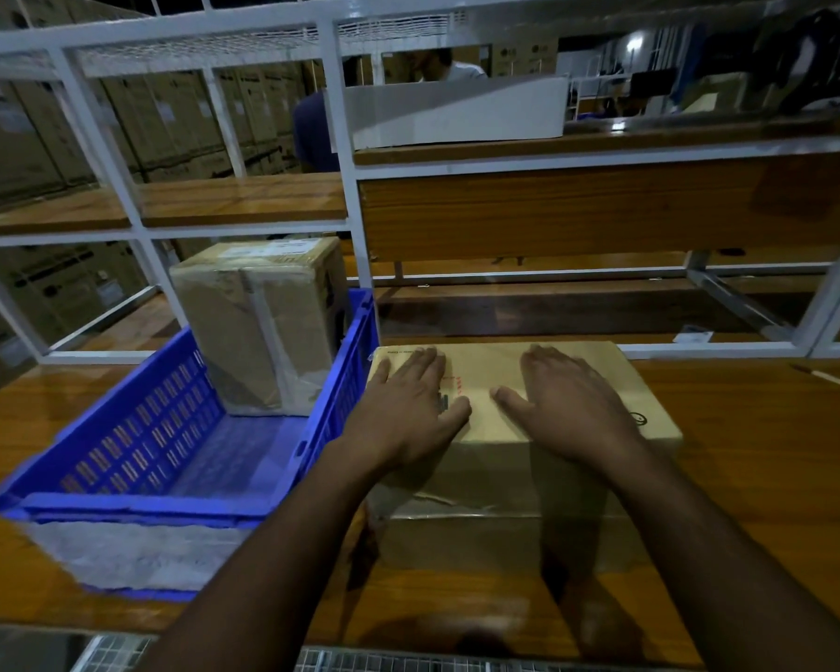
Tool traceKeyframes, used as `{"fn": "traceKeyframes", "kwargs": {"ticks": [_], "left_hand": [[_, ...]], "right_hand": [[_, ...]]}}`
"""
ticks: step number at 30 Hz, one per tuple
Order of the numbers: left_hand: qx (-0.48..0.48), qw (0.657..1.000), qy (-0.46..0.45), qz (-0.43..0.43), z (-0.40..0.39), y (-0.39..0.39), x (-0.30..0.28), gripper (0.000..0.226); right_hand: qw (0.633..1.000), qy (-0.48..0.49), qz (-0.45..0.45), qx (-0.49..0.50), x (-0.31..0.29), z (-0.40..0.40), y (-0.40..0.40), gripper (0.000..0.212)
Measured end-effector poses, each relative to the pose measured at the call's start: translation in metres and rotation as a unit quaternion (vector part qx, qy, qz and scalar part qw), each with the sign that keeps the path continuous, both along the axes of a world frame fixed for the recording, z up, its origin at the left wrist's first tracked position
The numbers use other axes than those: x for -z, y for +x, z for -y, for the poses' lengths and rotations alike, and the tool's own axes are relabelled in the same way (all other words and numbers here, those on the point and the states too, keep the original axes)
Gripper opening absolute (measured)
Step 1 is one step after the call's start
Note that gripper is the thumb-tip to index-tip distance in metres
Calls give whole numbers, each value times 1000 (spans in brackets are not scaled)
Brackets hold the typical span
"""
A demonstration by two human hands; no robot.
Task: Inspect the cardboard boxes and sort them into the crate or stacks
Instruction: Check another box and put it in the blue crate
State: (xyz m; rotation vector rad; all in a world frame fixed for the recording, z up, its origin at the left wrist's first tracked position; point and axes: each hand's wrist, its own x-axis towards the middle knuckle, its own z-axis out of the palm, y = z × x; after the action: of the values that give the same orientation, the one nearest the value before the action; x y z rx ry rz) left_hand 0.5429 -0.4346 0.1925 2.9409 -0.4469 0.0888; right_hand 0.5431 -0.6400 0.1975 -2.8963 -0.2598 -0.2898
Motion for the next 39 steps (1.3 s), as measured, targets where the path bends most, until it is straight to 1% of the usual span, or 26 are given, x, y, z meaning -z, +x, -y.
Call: {"fn": "traceKeyframes", "kwargs": {"ticks": [3, 5, 8, 10, 13, 14, 16, 18, 19, 21, 23, 26, 28, 30, 33, 36, 37, 39], "left_hand": [[-25, 1000, -13, -2, -10, -1, 3, 83], [-40, 999, -30, -20, -16, -3, 2, 89], [-43, 998, -43, -22, -19, -4, 1, 82], [-45, 998, -47, -26, -19, -3, 0, 77], [-42, 996, -67, -30, -18, -4, -4, 77], [-42, 995, -86, -31, -18, -5, -4, 77], [-50, 990, -127, -29, -20, -6, -3, 80], [-88, 975, -203, -16, -22, -7, 2, 87], [-113, 962, -248, -13, -24, -7, 5, 90], [-144, 940, -307, -40, -27, -14, 6, 85], [-151, 931, -328, -58, -26, -26, 3, 86], [-150, 935, -320, -18, -23, -48, 4, 80], [-142, 933, -331, 9, -21, -61, 6, 80], [-135, 925, -354, 36, -22, -72, 11, 91], [-131, 905, -398, 80, -21, -80, 20, 104], [-147, 907, -386, 80, -19, -84, 32, 117], [-149, 911, -376, 80, -18, -86, 37, 117], [-149, 912, -371, 92, -18, -91, 46, 107]], "right_hand": [[999, 2, 6, 31, 2, 15, 0, 65], [998, 5, 10, 57, 5, 23, -1, 67], [997, -14, 8, 78, 5, 24, 3, 66], [997, -16, 0, 80, 0, 22, 8, 59], [996, 3, 0, 84, -5, 23, 12, 47], [996, 10, 6, 92, -3, 24, 12, 48], [993, 15, 1, 119, 2, 28, 12, 64], [987, 39, -18, 157, 3, 31, 10, 80], [983, 59, -21, 173, 1, 32, 9, 83], [978, 80, -14, 191, -1, 32, 5, 82], [978, 74, 4, 197, 0, 31, -2, 75], [977, 81, 55, 191, 6, 32, -19, 71], [973, 122, 81, 177, 7, 36, -30, 79], [965, 161, 111, 177, 8, 39, -40, 88], [947, 176, 188, 194, 12, 42, -47, 90], [943, 201, 176, 198, 26, 42, -53, 91], [944, 200, 171, 197, 32, 42, -56, 88], [939, 213, 178, 202, 44, 41, -63, 78]]}}
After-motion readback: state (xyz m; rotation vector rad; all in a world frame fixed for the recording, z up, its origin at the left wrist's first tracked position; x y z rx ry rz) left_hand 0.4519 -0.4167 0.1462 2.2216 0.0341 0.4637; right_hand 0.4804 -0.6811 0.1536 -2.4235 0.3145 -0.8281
